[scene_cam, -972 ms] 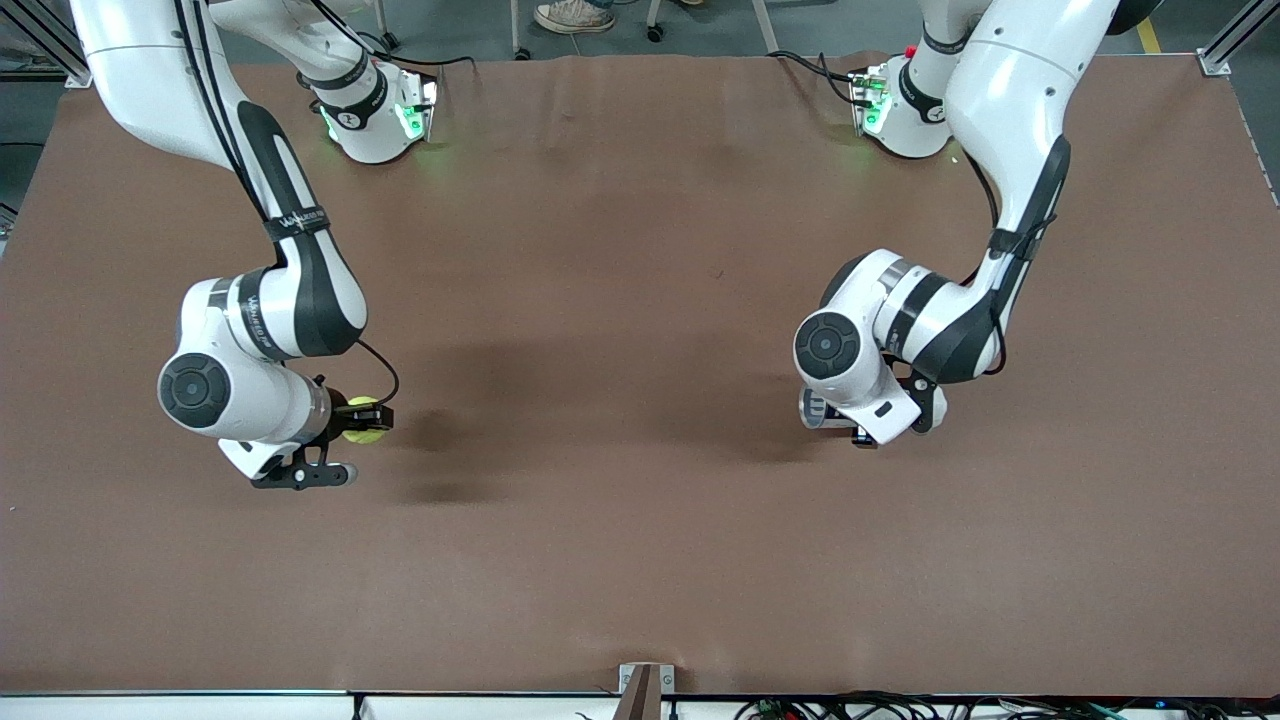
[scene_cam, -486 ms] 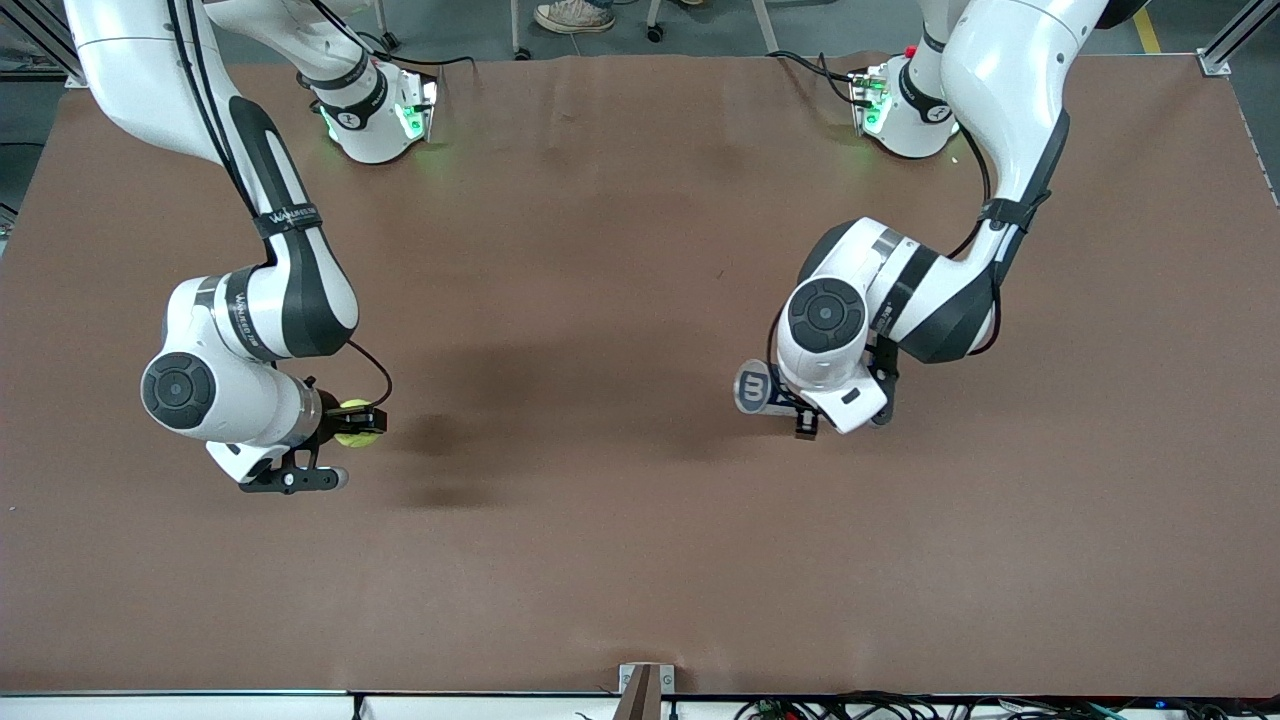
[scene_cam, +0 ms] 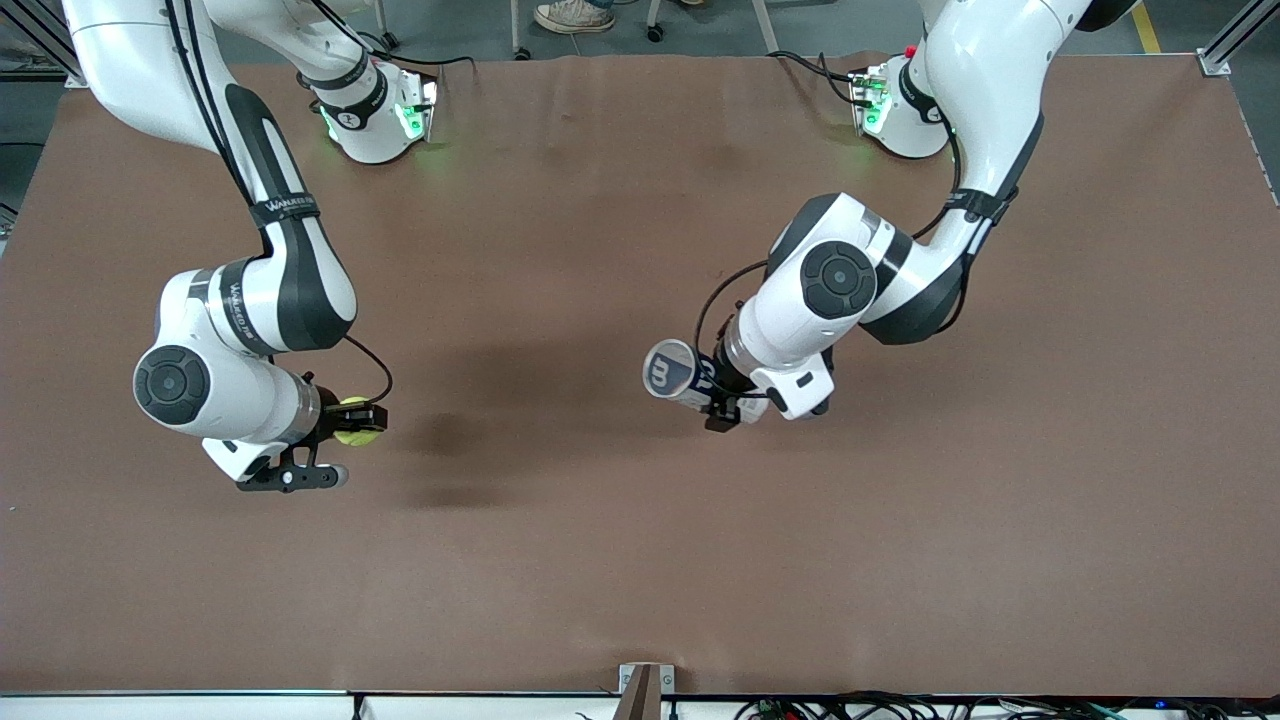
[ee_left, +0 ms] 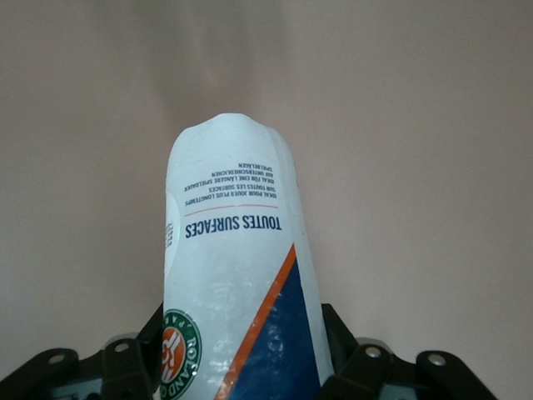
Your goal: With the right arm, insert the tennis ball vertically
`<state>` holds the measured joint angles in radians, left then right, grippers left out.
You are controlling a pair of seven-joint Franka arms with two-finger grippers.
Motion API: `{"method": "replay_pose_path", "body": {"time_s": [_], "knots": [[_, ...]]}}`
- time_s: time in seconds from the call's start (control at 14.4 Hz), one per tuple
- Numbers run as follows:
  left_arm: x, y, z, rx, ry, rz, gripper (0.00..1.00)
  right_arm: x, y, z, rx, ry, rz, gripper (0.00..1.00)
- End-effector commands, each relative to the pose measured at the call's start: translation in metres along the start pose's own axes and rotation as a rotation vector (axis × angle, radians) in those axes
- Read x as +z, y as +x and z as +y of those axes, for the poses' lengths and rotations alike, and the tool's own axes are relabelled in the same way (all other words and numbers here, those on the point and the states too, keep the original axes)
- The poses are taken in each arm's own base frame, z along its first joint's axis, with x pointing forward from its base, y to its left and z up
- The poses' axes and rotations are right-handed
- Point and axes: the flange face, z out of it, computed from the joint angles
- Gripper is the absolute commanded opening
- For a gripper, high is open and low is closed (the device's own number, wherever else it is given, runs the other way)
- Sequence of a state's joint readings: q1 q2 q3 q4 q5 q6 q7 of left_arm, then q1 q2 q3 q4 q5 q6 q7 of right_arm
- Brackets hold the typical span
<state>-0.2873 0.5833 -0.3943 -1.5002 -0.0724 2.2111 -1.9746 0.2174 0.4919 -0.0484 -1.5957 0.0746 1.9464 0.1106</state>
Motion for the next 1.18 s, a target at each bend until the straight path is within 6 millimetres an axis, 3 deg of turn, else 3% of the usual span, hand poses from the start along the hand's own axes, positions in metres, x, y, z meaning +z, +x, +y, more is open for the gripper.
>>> {"method": "replay_pose_path", "body": {"time_s": [0.0,0.21,0.28,0.56,0.76,0.97,1.11], "knots": [[0.003,-0.022,0.004,0.000,-0.032,-0.093,0.72,-0.016,-0.016,-0.031,0.071,0.000,-0.022,0.42],[0.003,-0.041,0.004,-0.008,-0.081,-0.153,0.72,-0.024,-0.032,-0.072,0.128,-0.014,-0.035,0.42],[0.004,-0.051,0.002,-0.009,-0.098,-0.183,0.72,-0.032,-0.040,-0.087,0.146,-0.018,-0.037,0.42],[0.021,-0.054,0.009,-0.051,-0.158,-0.275,0.72,-0.076,-0.082,-0.137,0.237,0.007,-0.062,0.42],[0.049,-0.056,0.006,-0.039,-0.166,-0.305,0.72,-0.114,-0.098,-0.154,0.348,0.142,-0.084,0.42],[0.080,-0.061,-0.002,-0.028,-0.146,-0.317,0.72,-0.153,-0.101,-0.180,0.467,0.246,-0.075,0.42],[0.087,-0.069,-0.009,-0.023,-0.133,-0.319,0.72,-0.180,-0.099,-0.187,0.539,0.317,-0.063,0.42]]}}
